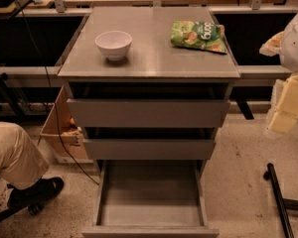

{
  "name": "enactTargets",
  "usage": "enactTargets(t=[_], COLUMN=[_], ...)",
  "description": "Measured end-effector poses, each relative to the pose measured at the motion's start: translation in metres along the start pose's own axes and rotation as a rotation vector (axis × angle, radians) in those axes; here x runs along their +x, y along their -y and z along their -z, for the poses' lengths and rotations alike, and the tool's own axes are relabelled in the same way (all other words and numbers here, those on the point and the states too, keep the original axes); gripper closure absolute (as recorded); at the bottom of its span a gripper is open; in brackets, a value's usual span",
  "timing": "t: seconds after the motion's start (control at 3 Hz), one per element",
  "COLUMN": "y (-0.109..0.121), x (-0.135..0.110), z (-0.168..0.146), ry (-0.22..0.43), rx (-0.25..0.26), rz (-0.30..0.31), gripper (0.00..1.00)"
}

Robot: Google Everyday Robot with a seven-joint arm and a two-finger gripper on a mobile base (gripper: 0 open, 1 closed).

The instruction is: Close bottom drawer

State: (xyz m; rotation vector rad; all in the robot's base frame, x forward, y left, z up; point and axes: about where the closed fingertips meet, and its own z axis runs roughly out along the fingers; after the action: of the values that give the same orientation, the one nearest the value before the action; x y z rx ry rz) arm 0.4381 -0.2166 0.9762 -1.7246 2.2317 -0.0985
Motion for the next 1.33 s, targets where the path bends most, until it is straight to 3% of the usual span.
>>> enactTargets(t=[0.33, 0.67, 1.33], y=[-0.001, -0.010, -0.064], x=[0.001, 0.012, 0.023], z=[-0.003, -0.047, -0.202], ry=[0.002, 0.027, 0.154], rx=[-0.003, -0.049, -0.184], rz=[0.000, 0.001, 0.004], gripper=[0.00, 0.00, 0.00])
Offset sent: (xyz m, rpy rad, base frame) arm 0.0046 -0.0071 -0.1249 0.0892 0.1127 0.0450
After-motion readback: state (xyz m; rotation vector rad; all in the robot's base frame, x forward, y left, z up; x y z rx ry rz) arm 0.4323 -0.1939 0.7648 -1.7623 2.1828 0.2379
